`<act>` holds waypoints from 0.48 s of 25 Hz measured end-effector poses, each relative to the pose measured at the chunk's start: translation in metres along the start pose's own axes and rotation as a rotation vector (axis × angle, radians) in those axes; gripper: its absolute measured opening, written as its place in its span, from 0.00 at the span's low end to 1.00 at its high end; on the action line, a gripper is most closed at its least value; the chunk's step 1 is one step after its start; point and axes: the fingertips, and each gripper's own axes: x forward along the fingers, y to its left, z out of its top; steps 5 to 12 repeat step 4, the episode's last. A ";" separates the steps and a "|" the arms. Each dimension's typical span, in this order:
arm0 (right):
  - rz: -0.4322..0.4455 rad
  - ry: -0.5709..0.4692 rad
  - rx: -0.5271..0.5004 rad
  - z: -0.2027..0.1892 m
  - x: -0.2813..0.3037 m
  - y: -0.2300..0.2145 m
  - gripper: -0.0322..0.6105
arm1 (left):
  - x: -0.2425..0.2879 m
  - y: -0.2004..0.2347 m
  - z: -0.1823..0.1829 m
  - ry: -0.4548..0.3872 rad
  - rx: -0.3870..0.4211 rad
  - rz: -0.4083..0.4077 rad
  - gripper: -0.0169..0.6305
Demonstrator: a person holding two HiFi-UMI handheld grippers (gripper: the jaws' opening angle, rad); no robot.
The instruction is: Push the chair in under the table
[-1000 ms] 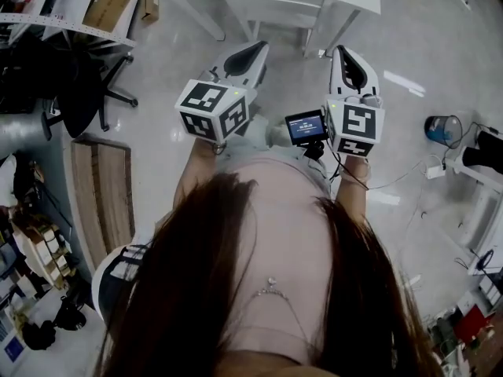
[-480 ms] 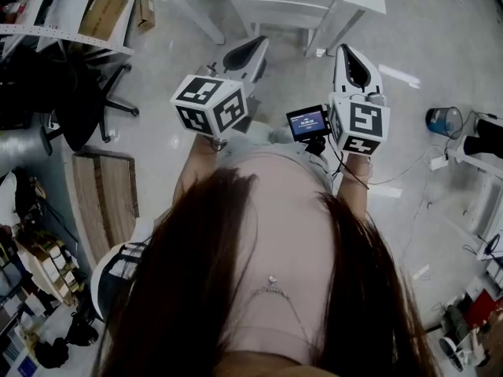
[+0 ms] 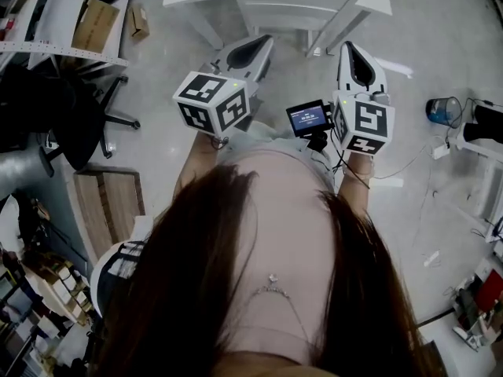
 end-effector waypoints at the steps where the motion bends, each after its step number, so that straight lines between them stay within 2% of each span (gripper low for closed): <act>1: -0.005 -0.003 -0.003 0.002 0.002 0.004 0.08 | -0.001 0.004 0.001 0.001 0.001 -0.010 0.04; 4: -0.022 -0.014 -0.010 0.007 0.008 0.014 0.08 | -0.005 0.015 0.004 0.004 0.002 -0.055 0.04; 12: -0.022 -0.014 -0.010 0.007 0.008 0.014 0.08 | -0.005 0.015 0.004 0.004 0.002 -0.055 0.04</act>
